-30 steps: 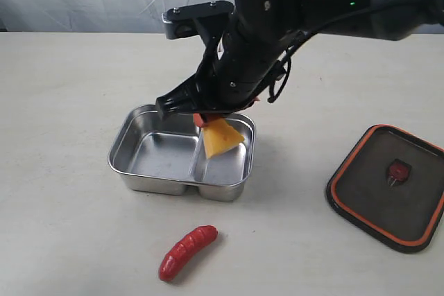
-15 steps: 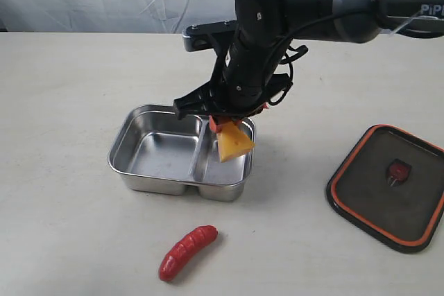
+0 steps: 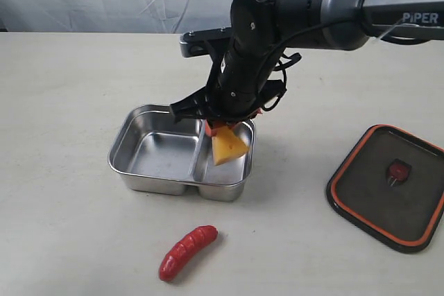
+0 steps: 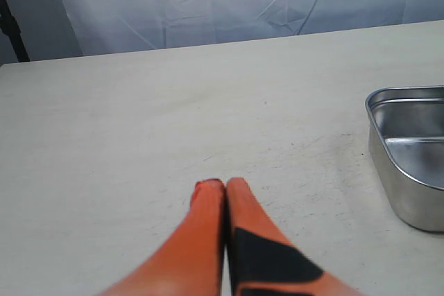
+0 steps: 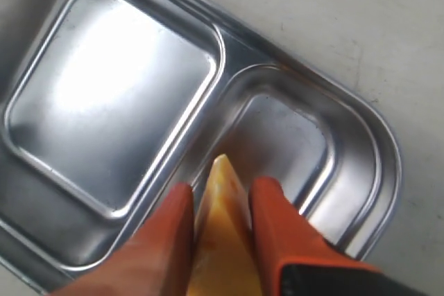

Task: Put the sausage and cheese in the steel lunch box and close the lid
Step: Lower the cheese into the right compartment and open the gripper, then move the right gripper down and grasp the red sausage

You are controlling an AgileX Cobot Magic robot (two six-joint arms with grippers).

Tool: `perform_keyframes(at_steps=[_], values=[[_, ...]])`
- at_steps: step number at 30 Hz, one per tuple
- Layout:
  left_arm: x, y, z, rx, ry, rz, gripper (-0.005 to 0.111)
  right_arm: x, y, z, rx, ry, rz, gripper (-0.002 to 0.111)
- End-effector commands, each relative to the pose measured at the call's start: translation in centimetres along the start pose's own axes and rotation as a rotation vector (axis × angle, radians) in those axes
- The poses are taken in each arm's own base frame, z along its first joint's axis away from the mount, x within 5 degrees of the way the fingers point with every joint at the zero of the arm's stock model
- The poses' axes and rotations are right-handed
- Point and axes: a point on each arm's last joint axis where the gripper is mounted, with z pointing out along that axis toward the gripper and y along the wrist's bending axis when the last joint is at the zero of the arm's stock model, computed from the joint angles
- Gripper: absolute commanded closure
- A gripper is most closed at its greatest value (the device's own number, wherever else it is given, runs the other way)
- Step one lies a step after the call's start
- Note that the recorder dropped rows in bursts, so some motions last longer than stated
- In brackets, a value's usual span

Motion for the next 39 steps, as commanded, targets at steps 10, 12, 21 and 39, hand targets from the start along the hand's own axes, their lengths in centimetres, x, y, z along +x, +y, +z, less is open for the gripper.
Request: perform_keyframes(at_steps=[10, 12, 21, 39], values=[[-0.1, 0.0, 0.0, 0.006, -0.017, 0.004, 0.107, 0.1, -0.6, 2.7, 0.039, 0.034, 0.016, 0.108], [-0.1, 0.0, 0.0, 0.006, -0.017, 0.004, 0.107, 0.1, -0.6, 2.7, 0.043, 0.038, 0.013, 0.108], [-0.1, 0.0, 0.0, 0.006, -0.017, 0.004, 0.107, 0.1, -0.6, 2.7, 0.044, 0.042, 0.049, 0.102], [-0.1, 0.0, 0.0, 0.006, -0.017, 0.004, 0.107, 3.0, 6.8, -2.9, -0.046, 0.252, 0.051, 0.042]])
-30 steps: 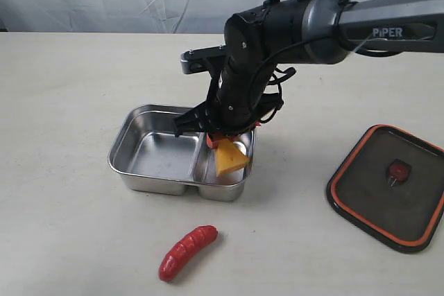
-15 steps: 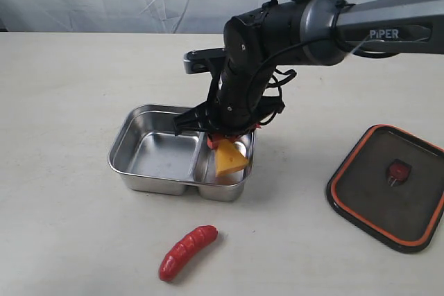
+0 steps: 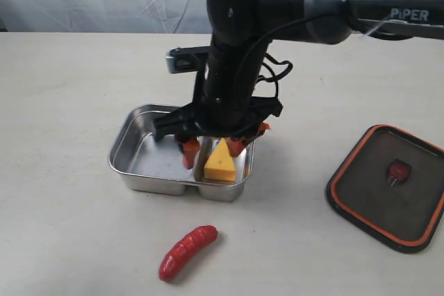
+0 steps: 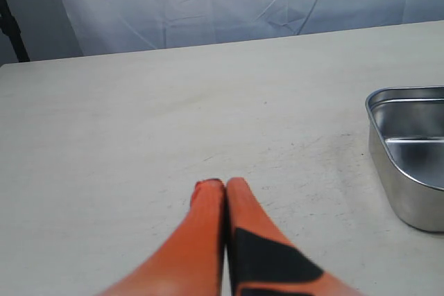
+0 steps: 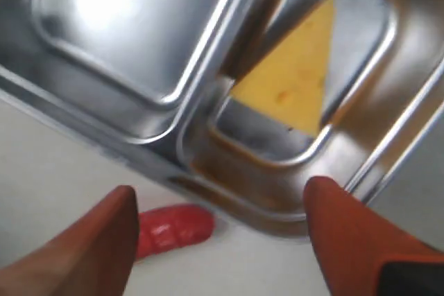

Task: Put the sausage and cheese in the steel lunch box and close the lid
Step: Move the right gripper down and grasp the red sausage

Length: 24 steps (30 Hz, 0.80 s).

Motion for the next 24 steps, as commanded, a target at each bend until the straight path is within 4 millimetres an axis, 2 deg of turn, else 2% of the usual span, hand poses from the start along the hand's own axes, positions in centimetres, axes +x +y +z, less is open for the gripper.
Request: perform_keyframes(at_steps=[1, 4, 7, 11, 19, 24], values=[[-0.1, 0.0, 0.0, 0.006, -0.017, 0.004, 0.107, 2.2, 4.2, -0.4, -0.014, 0.019, -0.007, 0.042], [-0.1, 0.0, 0.0, 0.006, -0.017, 0.004, 0.107, 3.6, 6.5, 0.8, -0.024, 0.001, 0.003, 0.042], [-0.1, 0.0, 0.0, 0.006, -0.017, 0.004, 0.107, 5.0, 7.3, 2.2, 0.006, -0.003, 0.015, 0.042], [-0.1, 0.0, 0.0, 0.006, -0.017, 0.004, 0.107, 5.8, 6.8, 3.2, 0.066, -0.003, 0.082, 0.042], [-0.1, 0.0, 0.0, 0.006, -0.017, 0.004, 0.107, 5.7, 6.3, 4.9, 0.023, -0.092, 0.306, 0.042], [-0.1, 0.0, 0.0, 0.006, -0.017, 0.004, 0.107, 6.3, 6.1, 6.5, 0.051, -0.029, 0.330, 0.042]])
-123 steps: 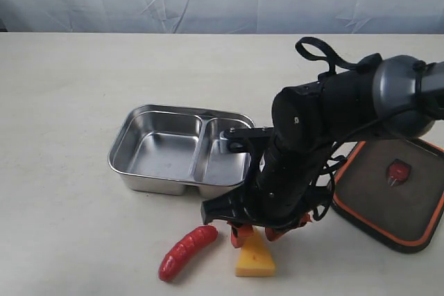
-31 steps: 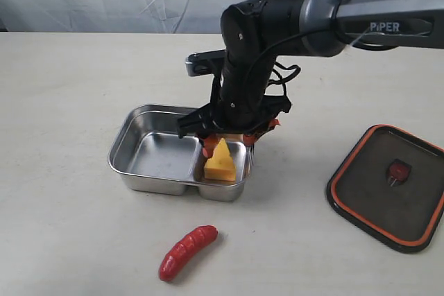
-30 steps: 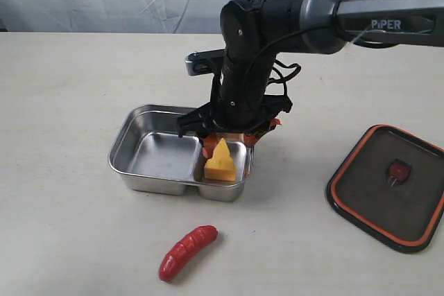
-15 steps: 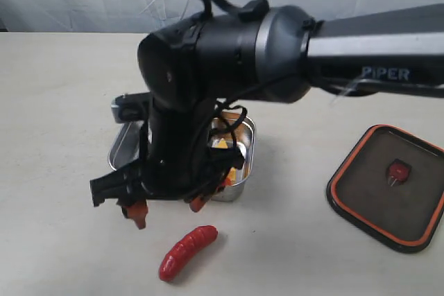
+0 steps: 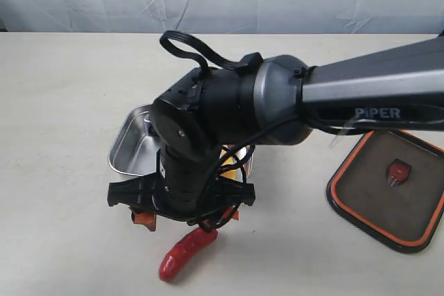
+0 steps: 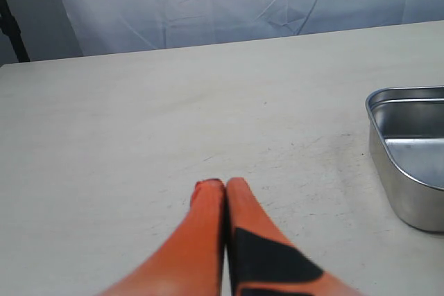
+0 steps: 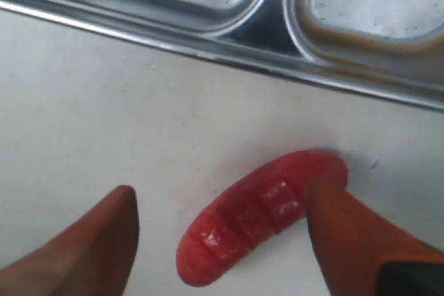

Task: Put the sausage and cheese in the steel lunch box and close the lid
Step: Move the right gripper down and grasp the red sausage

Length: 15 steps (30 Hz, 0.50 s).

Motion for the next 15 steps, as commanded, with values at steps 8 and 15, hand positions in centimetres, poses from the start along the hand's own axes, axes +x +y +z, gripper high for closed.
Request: perform_keyframes(at_steps=[8, 15], values=[[-0.1, 0.0, 0.0, 0.006, -0.017, 0.004, 0.107, 0.7, -0.7, 3.9, 0.101, 0.090, 0.016, 0.051], [-0.1, 0.0, 0.0, 0.006, -0.017, 0.004, 0.107, 0.7, -0.8, 4.1, 0.103, 0.096, -0.031, 0.104]])
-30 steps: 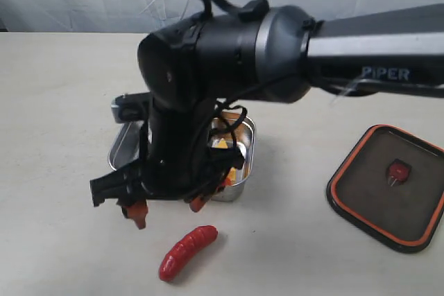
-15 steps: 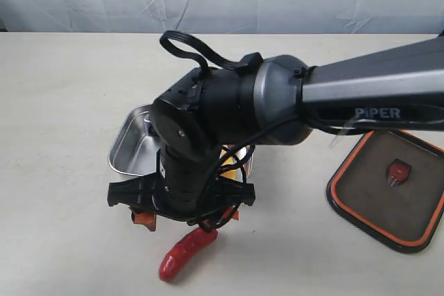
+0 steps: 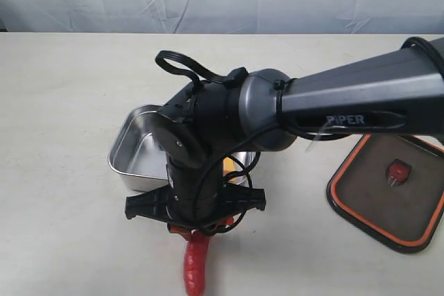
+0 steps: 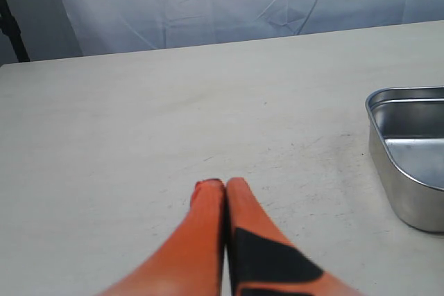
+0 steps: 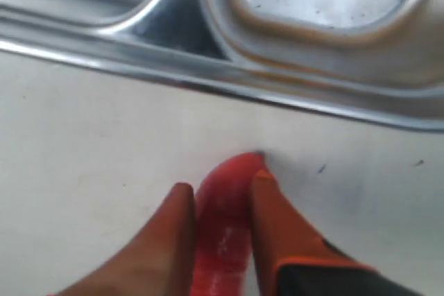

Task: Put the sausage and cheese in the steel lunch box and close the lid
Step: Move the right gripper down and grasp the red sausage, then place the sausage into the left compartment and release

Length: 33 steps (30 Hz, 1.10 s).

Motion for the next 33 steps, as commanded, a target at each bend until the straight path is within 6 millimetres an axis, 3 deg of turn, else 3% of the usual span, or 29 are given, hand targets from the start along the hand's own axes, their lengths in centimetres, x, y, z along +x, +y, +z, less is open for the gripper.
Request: perform_keyframes(at_steps=[1, 6, 16, 19, 25, 27, 29, 30, 33], values=[[-0.1, 0.0, 0.0, 0.006, -0.017, 0.004, 0.107, 0.3, 0.3, 1.6, -0.011, 0.025, -0.035, 0.109], [-0.1, 0.0, 0.0, 0.006, -0.017, 0.004, 0.107, 0.3, 0.2, 1.6, -0.003, 0.029, -0.070, 0.102], [-0.1, 0.0, 0.0, 0.006, -0.017, 0.004, 0.107, 1.0, -0.5, 1.5, 0.065, 0.108, -0.224, 0.064], [-0.1, 0.0, 0.0, 0.006, -0.017, 0.004, 0.107, 1.2, -0.8, 1.4, 0.100, 0.143, -0.238, 0.059], [-0.1, 0.0, 0.0, 0.006, -0.017, 0.004, 0.107, 1.6, -1.4, 1.3, 0.157, 0.195, -0.264, 0.060], [-0.1, 0.0, 0.0, 0.006, -0.017, 0.004, 0.107, 1.6, -1.4, 1.3, 0.153, 0.198, -0.312, 0.073], [-0.1, 0.0, 0.0, 0.006, -0.017, 0.004, 0.107, 1.6, -1.4, 1.1, 0.145, 0.197, -0.352, 0.100], [-0.1, 0.0, 0.0, 0.006, -0.017, 0.004, 0.107, 1.6, -1.4, 0.8, 0.139, 0.191, -0.364, 0.108], [-0.1, 0.0, 0.0, 0.006, -0.017, 0.004, 0.107, 1.6, -1.3, -1.4, 0.100, 0.133, -0.380, 0.108]])
